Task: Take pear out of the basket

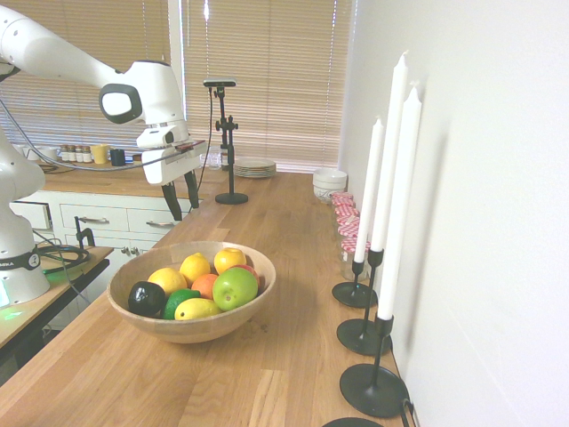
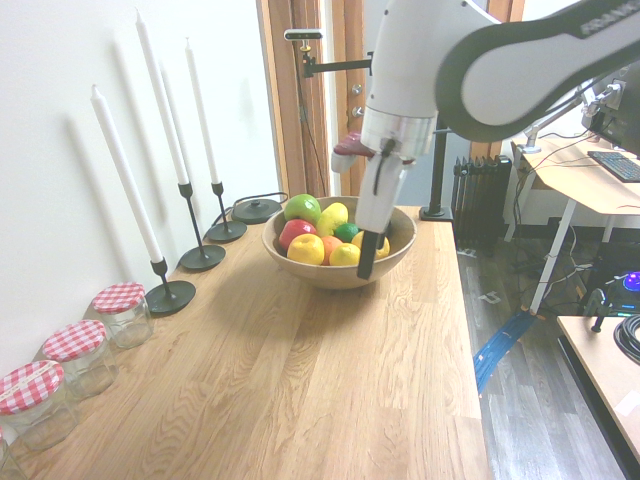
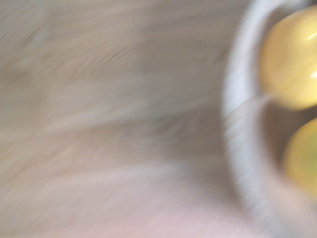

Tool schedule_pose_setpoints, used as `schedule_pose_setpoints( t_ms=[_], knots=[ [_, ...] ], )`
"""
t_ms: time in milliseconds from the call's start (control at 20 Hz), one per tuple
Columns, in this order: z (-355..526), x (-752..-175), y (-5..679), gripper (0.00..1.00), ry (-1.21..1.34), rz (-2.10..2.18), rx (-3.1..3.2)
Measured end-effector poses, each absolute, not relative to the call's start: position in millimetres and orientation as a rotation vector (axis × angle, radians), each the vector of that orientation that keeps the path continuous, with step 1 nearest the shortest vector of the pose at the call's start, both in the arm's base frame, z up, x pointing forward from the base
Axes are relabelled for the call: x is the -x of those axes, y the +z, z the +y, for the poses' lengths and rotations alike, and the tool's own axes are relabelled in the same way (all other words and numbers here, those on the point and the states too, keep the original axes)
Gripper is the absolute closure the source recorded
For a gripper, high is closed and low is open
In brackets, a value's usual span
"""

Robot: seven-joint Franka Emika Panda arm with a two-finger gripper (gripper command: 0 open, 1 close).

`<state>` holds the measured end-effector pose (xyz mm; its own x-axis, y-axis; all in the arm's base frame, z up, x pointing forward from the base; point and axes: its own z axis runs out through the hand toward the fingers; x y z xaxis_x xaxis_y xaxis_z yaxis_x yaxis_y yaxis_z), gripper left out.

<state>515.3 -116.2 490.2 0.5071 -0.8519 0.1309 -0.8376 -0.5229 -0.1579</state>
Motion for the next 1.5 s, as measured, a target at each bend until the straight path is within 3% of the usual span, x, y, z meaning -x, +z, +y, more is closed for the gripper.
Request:
schedule_pose_setpoints(
  t_ms=[600, 1500],
  knots=[
    [-225, -579, 477, 0.00, -0.318, 1.730, 2.539],
    [-233, -634, 425, 0.00, -0.186, 1.716, 2.593]
  ],
)
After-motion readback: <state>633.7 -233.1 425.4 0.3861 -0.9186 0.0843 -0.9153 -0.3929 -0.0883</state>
